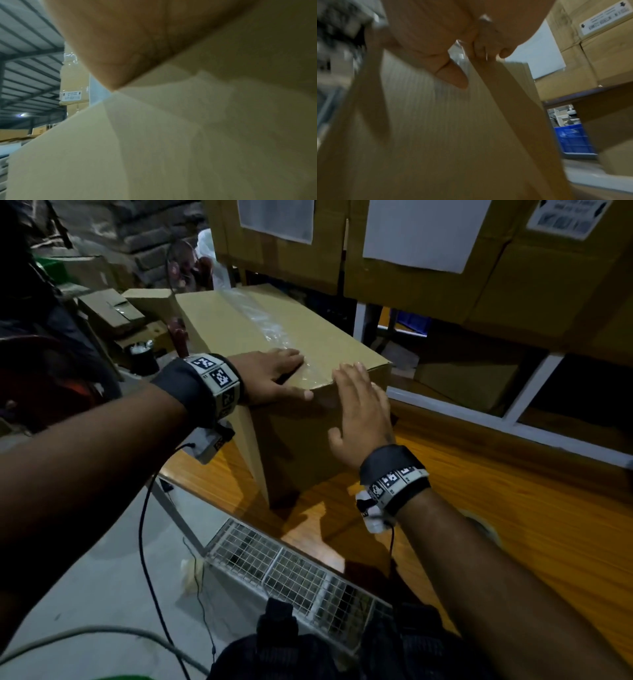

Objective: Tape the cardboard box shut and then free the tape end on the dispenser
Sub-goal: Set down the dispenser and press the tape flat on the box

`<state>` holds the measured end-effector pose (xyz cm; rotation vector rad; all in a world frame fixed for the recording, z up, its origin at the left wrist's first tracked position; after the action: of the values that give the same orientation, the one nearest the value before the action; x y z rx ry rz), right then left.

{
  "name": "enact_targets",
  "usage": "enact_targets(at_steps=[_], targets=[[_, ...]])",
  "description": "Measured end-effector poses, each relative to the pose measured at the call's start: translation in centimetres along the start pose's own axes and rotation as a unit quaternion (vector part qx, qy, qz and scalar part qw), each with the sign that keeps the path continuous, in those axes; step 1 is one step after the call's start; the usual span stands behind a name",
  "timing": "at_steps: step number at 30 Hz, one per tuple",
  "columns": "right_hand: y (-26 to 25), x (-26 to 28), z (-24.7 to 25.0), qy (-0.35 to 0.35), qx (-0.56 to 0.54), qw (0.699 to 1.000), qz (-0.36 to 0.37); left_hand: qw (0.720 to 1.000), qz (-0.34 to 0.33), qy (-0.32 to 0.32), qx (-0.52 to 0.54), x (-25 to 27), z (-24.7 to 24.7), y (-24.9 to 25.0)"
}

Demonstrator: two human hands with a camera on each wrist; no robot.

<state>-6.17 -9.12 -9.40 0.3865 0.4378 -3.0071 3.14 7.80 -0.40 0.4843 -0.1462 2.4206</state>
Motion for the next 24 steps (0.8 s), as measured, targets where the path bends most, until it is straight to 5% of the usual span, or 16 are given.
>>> enact_targets(at_steps=[5, 13, 24], targets=[[-1.2, -0.2, 1.5, -0.042, 0.059, 0.995, 0.069, 1.0, -0.005, 0.012, 0.008, -0.3, -1.0, -0.5], [-1.9, -2.6, 2.2, -0.094, 0.107, 0.988, 0.062, 1.0, -0.009, 0.02, 0.004, -0.2, -1.2, -0.5], [-1.2, 1.3, 2.2, -0.088, 0.067, 0.993, 0.047, 0.999, 0.007, 0.033, 0.015, 0.0, -1.2, -0.2]])
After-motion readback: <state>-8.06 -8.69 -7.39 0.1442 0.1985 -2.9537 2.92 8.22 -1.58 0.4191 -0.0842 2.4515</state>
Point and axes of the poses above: each hand's wrist, its own x-axis away from the middle knuckle, its own z-axis out of the back of the hand, y = z × x, the point moved 1 cm from there along -x, towards the middle knuckle, and after that the axes turned 14 degrees about -y, right-handed, at the moved point
